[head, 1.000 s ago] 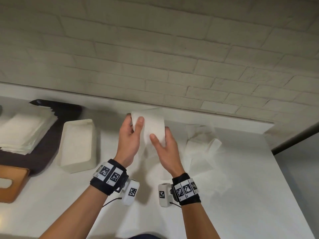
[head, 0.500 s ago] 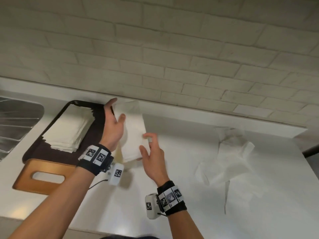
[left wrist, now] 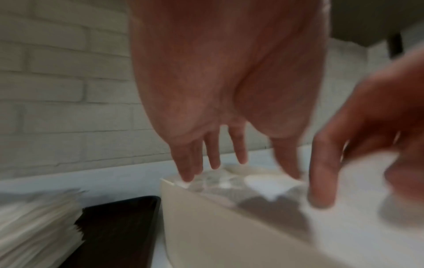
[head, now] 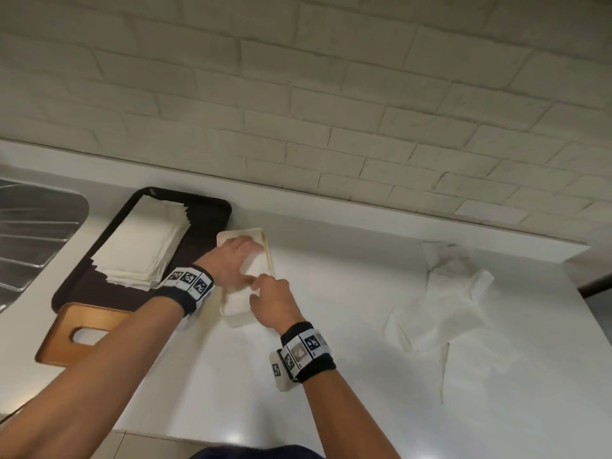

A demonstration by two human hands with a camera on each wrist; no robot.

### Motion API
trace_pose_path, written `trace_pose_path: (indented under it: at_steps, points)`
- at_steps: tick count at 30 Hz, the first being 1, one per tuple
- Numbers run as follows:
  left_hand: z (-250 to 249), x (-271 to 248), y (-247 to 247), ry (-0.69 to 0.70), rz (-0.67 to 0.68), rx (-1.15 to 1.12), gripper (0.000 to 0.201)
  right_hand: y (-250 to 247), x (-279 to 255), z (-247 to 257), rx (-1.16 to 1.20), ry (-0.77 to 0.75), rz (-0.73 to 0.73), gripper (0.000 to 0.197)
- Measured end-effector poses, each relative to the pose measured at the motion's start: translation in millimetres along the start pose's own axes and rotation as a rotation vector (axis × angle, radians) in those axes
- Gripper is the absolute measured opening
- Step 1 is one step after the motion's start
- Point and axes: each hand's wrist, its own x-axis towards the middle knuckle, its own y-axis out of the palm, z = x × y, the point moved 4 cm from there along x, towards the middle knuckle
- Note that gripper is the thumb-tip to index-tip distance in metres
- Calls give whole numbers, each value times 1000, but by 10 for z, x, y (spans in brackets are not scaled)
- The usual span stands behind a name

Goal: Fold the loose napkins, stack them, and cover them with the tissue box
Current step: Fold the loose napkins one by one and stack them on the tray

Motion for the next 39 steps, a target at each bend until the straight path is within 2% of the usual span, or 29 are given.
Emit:
trace_pose_path:
  at_steps: [1,3,6,7,9,11,12,13,15,18,20,22,23,25,26,27,28,30,31,33,36,38,39]
  points:
    - [-17,28,83,-24,106,119,100,-81,-38,-12,-10,-33,-39,34]
    - [-48,60,162,-40,169,230,124,-327,-142,-150,-6,-73,-150,30]
    - [-60,46,155,-72,122,121,133,-834,-324,-642,-15,-53,-302,26]
    - [-96,20,119,-88,56,54,128,-1019,-382,-877,-42,-34,-342,27]
    - [-258,-62,51,-63,-198,-93,106,-1353,-477,-1426,-178,40,-356,40]
    - [-554,-181,38,10,-456,-226,76,-1614,-559,-2025,-348,134,-288,60]
    - [-720,-228,55,50,-531,-266,63,-1725,-577,-2304,-381,165,-247,69]
    - [-895,-258,88,90,-561,-293,51,-1808,-579,-2567,-371,185,-210,77]
    - [-1278,-215,244,178,-534,-323,31,-1945,-574,-3031,-345,213,-138,90]
    - [-1849,8,646,230,-333,-356,8,-1968,-487,-3471,-354,286,-111,96]
    - [-2237,201,966,239,-196,-416,2,-1952,-434,-3604,-312,324,-178,85]
    - [-2599,388,1274,196,-79,-491,16,-1949,-429,-3652,-233,258,-279,59]
    - [-2754,468,1401,163,-44,-526,31,-1957,-442,-3659,-183,192,-325,43]
    - [-3001,573,1547,80,-20,-649,72,-1989,-529,-3622,-68,50,-379,19]
    - [-3102,604,1570,54,-32,-718,86,-2020,-587,-3589,-13,-18,-389,15]
    - [-3192,646,1583,66,-61,-774,87,-2067,-651,-3547,45,-82,-394,16]
    - [-3273,680,1553,92,-103,-822,74,-2136,-719,-3491,97,-124,-394,17]
    - [-3406,726,1449,134,-188,-900,31,-2299,-813,-3407,190,-186,-400,11]
    - [-3466,736,1385,152,-225,-929,17,-2384,-836,-3387,229,-211,-392,10]
    - [-3564,734,1263,162,-275,-970,12,-2521,-848,-3380,261,-198,-311,22]
    - [-3586,728,1148,104,-328,-964,11,-2541,-770,-3483,144,-114,-108,40]
    - [-3531,729,1133,42,-371,-902,16,-2502,-722,-3574,76,-72,-57,47]
    - [-3481,723,1127,3,-410,-857,18,-2486,-704,-3619,101,-49,-49,45]
